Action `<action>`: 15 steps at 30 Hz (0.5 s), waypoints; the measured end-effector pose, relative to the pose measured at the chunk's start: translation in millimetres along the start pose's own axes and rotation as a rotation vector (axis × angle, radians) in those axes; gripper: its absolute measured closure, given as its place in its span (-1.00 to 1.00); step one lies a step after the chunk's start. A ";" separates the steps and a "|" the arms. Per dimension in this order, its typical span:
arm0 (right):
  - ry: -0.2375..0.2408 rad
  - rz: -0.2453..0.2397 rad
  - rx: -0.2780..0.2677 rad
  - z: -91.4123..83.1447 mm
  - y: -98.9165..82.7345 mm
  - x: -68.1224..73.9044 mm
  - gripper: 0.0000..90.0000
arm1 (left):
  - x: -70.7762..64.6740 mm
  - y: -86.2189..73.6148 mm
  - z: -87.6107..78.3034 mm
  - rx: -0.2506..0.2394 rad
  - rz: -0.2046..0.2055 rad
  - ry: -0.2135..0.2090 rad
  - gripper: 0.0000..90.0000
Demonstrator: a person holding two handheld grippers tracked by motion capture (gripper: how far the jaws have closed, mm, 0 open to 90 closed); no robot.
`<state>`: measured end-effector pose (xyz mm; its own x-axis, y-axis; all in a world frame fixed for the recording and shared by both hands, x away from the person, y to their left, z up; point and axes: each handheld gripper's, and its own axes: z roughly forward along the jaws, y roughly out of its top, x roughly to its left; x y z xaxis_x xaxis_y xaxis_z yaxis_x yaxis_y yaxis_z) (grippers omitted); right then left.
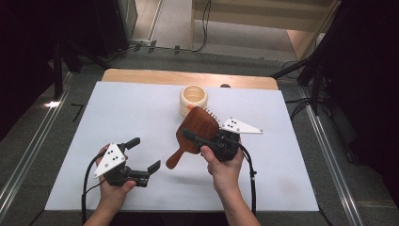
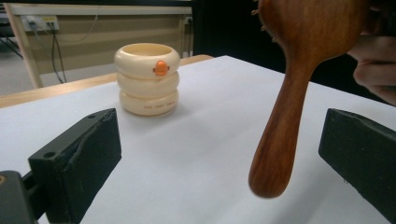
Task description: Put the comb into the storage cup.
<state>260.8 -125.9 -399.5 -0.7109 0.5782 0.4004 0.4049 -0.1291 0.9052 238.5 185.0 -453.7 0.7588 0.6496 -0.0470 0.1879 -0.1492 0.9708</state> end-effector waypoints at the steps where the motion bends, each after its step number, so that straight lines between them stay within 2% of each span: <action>1: -0.002 -0.005 -0.002 -0.1 1.3 -0.2 0.21 | 1.7 -0.7 -1.2 0.000 0.000 0.004 -1.00; 15: -0.028 -0.025 -0.017 -5.4 17.0 -7.3 0.21 | 24.6 -10.1 -26.3 -0.021 -0.016 0.085 -1.00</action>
<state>269.8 -136.6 -386.3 -0.7037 0.6041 0.3740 0.3773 -0.1283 0.9172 238.9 222.0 -458.4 0.6998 0.7130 -0.0430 0.1856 -0.1235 0.9748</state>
